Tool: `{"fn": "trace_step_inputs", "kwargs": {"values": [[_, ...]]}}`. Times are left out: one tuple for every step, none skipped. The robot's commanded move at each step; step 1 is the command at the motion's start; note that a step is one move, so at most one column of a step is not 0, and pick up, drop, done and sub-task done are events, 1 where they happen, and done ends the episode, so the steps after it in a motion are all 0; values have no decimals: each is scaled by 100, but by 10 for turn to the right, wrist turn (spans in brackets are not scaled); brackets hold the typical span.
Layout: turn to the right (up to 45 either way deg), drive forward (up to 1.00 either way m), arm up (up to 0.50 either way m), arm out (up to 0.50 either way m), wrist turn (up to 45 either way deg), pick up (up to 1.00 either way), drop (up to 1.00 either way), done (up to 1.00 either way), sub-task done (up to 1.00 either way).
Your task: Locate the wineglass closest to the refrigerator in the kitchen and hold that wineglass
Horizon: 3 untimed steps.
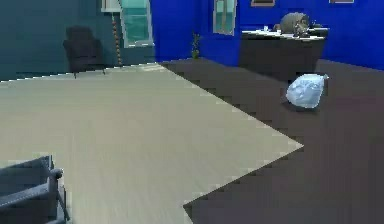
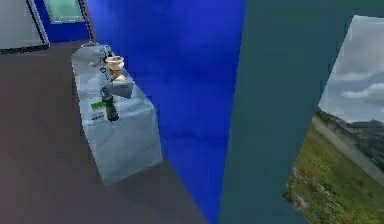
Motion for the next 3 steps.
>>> {"fn": "trace_step_inputs", "kwargs": {"values": [[450,0,0,0,0,0,0,0,0],[60,0,0,0,0,0,0,0,0],[0,80,0,0,0,0,0,0,0]]}}
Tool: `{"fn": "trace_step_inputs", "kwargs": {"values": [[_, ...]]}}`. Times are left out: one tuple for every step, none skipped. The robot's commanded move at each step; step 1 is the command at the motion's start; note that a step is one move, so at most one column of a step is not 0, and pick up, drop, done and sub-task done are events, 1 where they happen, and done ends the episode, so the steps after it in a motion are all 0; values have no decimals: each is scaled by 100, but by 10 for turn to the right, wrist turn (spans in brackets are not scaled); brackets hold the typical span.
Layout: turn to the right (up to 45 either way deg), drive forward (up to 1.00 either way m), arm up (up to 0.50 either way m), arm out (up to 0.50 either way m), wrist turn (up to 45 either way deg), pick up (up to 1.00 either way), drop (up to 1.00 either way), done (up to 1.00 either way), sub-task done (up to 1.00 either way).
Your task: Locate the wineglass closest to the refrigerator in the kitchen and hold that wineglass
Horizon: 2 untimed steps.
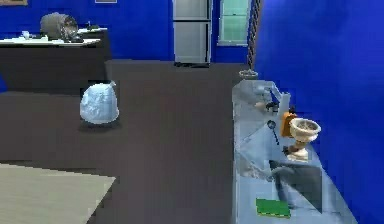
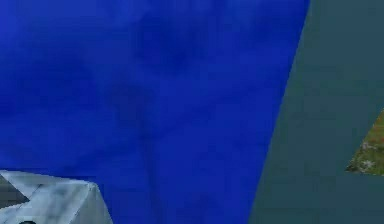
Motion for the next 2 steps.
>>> {"fn": "trace_step_inputs", "kwargs": {"values": [[-450,0,0,0,0,0,0,0,0],[-60,0,0,0,0,0,0,0,0]]}}
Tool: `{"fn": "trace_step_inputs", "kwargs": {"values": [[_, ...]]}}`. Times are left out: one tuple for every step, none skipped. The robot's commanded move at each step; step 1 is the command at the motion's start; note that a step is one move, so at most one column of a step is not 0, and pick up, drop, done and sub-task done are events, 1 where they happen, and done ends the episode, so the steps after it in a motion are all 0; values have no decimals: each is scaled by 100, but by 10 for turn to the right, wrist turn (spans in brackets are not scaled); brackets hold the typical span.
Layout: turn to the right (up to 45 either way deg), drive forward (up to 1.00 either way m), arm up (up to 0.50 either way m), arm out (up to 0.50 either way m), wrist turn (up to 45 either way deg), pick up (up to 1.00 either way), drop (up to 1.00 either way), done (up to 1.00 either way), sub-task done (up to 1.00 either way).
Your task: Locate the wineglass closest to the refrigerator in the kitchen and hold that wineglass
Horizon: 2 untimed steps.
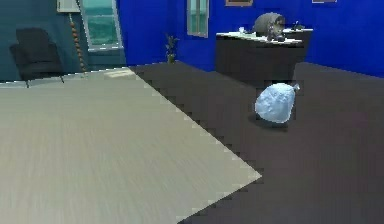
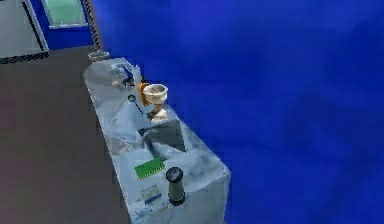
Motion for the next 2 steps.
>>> {"fn": "trace_step_inputs", "kwargs": {"values": [[0,60,0,0,0,0,0,0,0],[450,0,0,0,0,0,0,0,0]]}}
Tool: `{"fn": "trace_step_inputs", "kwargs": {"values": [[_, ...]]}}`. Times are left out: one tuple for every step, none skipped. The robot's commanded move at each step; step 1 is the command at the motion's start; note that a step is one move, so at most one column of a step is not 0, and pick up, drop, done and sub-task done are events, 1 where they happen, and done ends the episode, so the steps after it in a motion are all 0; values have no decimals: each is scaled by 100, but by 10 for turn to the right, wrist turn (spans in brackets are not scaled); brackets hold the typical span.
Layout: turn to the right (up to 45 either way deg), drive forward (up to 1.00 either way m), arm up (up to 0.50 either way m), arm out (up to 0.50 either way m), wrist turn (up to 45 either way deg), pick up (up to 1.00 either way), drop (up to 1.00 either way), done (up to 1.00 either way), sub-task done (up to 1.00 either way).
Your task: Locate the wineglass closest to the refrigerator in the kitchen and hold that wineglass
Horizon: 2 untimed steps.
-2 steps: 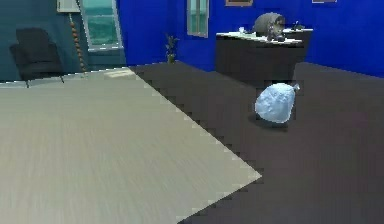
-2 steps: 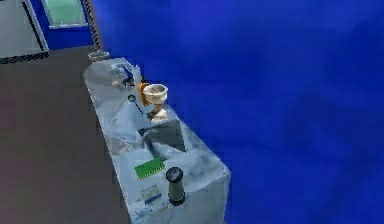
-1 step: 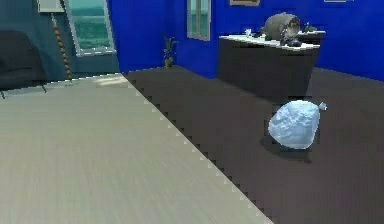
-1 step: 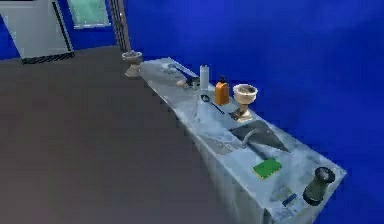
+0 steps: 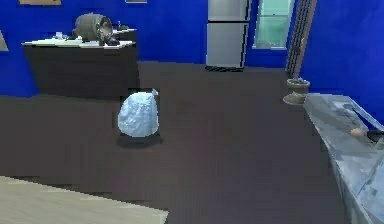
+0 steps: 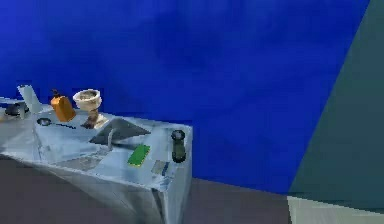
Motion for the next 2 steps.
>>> {"fn": "trace_step_inputs", "kwargs": {"values": [[60,0,0,0,0,0,0,0,0],[0,100,0,0,0,0,0,0,0]]}}
